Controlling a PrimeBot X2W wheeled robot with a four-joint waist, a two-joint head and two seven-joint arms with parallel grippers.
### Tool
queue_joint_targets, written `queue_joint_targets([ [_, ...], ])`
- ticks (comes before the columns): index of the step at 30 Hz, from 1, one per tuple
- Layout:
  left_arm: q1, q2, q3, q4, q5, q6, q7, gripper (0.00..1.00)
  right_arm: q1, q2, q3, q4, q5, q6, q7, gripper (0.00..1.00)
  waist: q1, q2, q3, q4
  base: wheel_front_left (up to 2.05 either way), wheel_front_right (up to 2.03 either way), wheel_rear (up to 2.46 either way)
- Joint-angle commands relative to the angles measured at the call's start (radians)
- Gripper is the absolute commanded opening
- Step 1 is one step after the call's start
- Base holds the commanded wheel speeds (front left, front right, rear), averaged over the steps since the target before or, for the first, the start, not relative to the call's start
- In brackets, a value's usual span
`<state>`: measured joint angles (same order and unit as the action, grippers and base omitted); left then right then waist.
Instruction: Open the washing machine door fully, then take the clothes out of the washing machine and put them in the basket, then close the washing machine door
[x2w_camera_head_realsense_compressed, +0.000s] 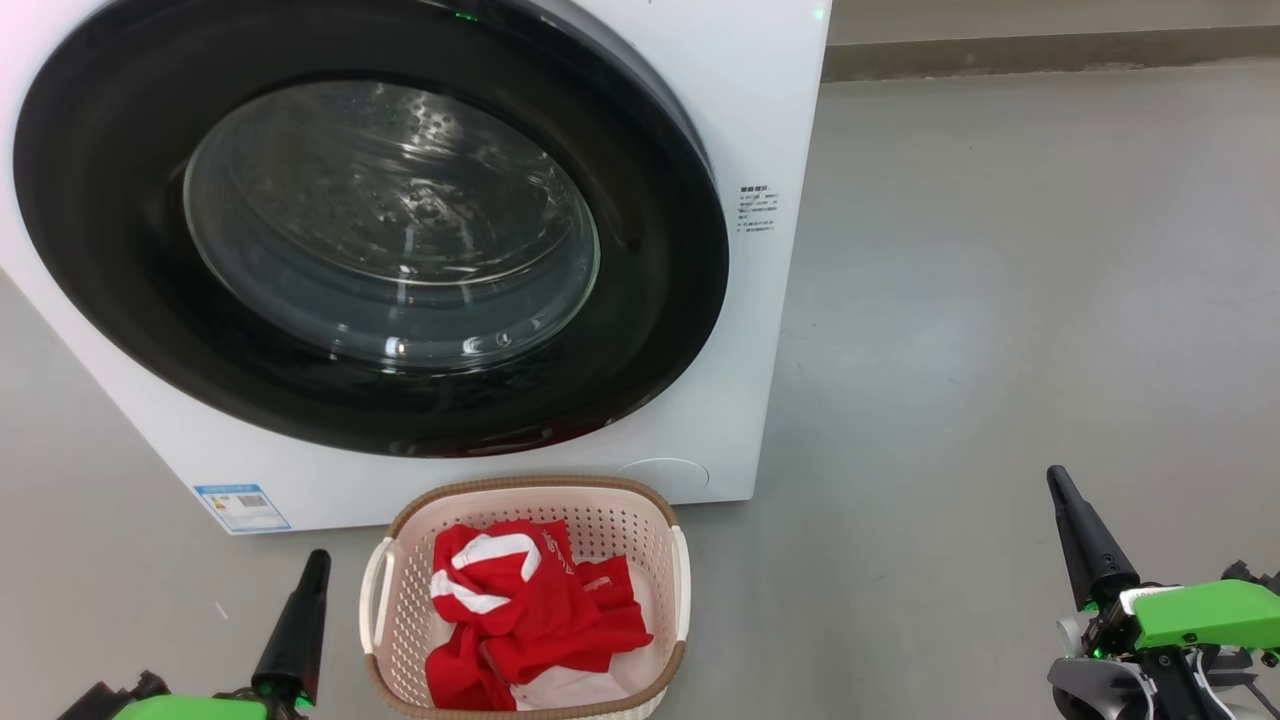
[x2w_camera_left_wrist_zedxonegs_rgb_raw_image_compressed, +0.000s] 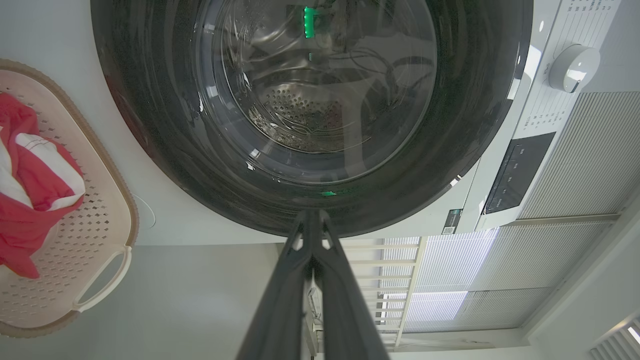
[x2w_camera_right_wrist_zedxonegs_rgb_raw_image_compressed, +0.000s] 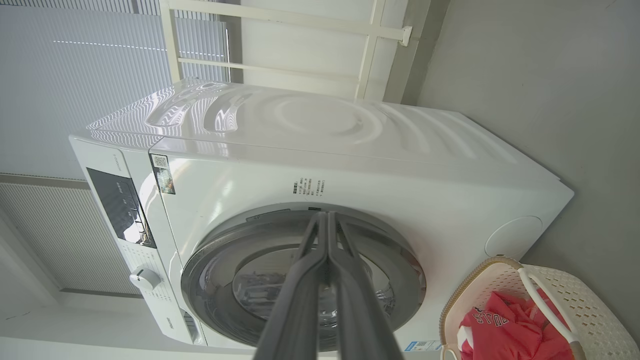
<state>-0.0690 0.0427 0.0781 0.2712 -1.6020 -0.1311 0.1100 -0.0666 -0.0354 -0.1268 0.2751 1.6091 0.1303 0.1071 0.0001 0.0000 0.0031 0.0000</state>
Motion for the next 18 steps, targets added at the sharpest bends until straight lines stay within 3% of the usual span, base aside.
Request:
queue_joint_targets([
  [1,-0.039,0.008,0.036,-0.026,-0.007,0.0,0.003,0.0,-0.041,-0.016,0.014,-0.03,0.0,0.0,0.006,0.0,-0.0001,0.0,0.0,0.0,0.0,0.0,0.0],
  [18,-0.039,0.008,0.036,-0.026,-0.007,0.0,0.003,0.0,-0.041,-0.016,0.013,-0.03,0.0,0.0,0.006,0.0,-0.0001,0.0,0.0,0.0,0.0,0.0,0.0],
])
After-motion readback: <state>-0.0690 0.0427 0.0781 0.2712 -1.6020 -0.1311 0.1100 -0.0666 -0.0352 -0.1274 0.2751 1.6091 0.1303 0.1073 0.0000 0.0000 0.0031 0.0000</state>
